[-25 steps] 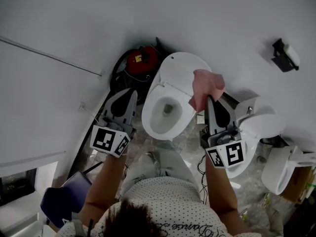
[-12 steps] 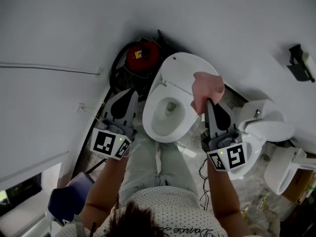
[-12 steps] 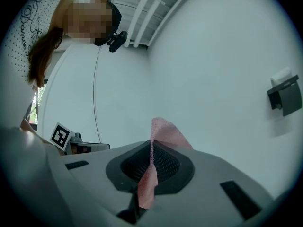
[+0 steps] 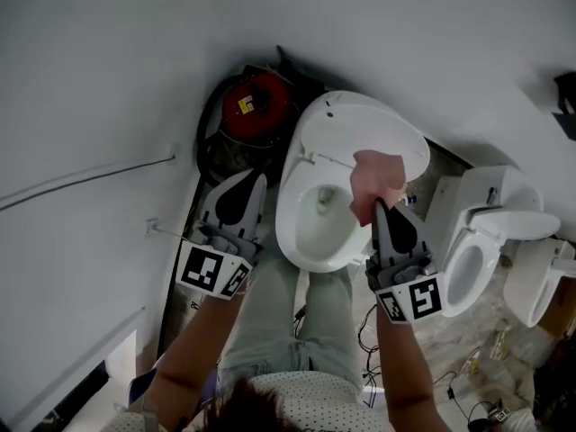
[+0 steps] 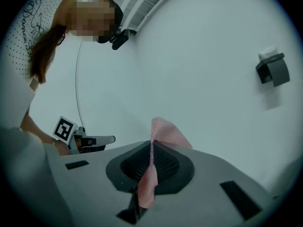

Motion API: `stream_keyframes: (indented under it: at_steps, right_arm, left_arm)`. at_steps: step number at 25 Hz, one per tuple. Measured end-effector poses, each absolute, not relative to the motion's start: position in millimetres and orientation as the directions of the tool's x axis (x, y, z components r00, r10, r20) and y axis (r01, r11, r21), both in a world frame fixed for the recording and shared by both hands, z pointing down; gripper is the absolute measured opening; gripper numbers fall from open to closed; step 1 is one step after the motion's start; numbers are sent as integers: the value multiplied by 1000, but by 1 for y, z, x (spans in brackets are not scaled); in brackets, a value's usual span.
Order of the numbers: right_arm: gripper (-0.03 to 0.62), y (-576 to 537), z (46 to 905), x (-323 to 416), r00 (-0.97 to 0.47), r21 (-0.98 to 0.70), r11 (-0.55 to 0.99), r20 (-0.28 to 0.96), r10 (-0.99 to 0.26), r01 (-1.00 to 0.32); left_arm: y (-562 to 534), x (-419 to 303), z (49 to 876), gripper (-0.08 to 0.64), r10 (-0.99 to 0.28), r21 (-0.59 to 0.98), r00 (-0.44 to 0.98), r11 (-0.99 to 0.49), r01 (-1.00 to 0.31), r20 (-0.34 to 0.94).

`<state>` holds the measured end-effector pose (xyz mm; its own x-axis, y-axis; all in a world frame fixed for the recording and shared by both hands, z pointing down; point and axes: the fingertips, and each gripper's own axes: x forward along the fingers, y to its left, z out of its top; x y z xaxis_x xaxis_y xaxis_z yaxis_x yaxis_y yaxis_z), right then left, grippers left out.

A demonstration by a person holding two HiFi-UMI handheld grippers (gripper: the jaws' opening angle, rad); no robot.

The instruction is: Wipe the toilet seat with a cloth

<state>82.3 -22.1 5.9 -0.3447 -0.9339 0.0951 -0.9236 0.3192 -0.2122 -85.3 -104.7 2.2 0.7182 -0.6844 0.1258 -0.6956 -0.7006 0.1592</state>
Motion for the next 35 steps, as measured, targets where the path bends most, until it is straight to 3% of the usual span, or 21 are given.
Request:
stream_keyframes:
  at_steps: [8, 22, 35]
  right_arm:
    - [20, -50, 115, 56, -363, -266, 302, 225, -904, -915]
    - [20, -91, 320, 20, -379, -327, 266, 355, -855, -907]
    - [21, -96, 440, 14, -320, -354, 148, 498, -806, -923]
  left_arm:
    - [-148, -93, 83, 2, -654, 191, 731, -706, -682, 192]
    - [-173, -79, 211, 2, -641, 206, 744, -715, -668, 188]
    - [-169, -77, 280, 2, -642, 229, 729, -692, -685, 238]
